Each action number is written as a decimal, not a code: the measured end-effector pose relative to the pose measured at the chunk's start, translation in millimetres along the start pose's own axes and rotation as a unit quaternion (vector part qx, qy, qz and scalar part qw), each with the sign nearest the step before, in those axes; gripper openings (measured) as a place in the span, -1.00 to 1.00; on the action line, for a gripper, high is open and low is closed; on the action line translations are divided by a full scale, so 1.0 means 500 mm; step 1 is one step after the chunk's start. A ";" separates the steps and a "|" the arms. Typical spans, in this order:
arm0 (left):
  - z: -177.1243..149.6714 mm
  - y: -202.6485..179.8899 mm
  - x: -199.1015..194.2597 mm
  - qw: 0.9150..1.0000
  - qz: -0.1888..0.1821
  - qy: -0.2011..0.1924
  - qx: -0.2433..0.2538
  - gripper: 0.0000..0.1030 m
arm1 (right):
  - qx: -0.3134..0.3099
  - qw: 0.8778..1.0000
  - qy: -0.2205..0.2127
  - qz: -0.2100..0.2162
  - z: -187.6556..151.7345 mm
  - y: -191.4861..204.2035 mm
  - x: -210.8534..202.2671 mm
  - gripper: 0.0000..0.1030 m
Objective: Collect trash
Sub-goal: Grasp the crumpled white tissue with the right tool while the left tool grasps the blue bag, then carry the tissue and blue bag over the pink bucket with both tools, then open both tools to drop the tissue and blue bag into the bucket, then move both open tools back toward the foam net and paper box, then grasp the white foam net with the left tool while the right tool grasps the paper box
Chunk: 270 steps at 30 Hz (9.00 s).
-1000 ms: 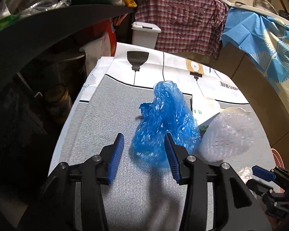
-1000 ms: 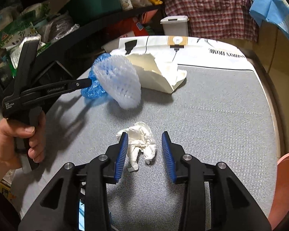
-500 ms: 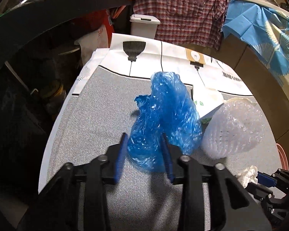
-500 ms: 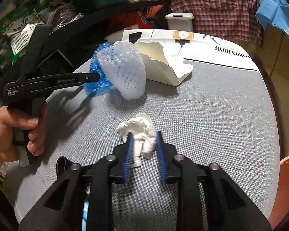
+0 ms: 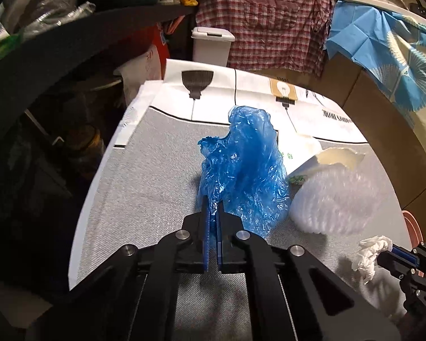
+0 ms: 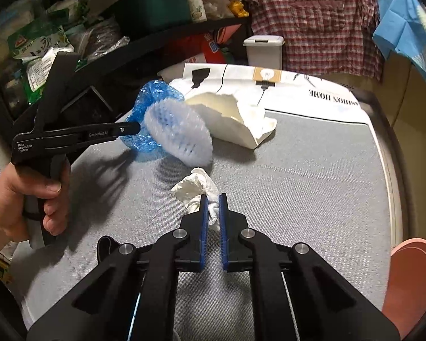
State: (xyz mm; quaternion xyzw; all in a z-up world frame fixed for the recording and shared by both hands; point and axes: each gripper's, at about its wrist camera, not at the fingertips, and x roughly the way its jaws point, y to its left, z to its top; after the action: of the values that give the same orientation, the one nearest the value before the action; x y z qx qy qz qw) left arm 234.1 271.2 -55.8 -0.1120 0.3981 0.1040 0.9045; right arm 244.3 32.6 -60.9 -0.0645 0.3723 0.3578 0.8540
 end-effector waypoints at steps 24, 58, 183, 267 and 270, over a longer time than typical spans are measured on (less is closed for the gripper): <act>-0.017 -0.059 -0.240 0.997 0.001 -0.074 -0.008 -0.94 | 0.009 0.996 -0.083 -0.023 0.014 -0.010 -0.197 -0.85; -0.113 -0.232 -0.395 0.992 -0.070 -0.092 0.041 -0.94 | 0.039 0.977 -0.168 -0.128 -0.030 -0.108 -0.516 -0.85; -0.077 -0.106 -0.109 0.997 -0.075 0.014 0.020 -0.42 | 0.027 0.987 -0.129 -0.087 -0.011 -0.116 -0.275 -0.56; -0.059 -0.150 -0.310 0.996 -0.067 -0.065 0.010 -0.77 | -0.070 0.991 -0.108 -0.027 0.044 0.046 -0.349 -0.96; -0.067 -0.175 -0.324 0.995 -0.071 -0.068 0.017 -0.77 | -0.053 0.990 -0.126 -0.038 0.027 0.033 -0.384 -0.96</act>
State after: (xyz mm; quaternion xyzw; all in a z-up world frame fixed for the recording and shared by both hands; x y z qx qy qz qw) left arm 128.1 162.4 53.0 -0.1176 0.3288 0.0397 0.9362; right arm 151.6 -58.3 82.3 -0.0782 0.2395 0.3492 0.9026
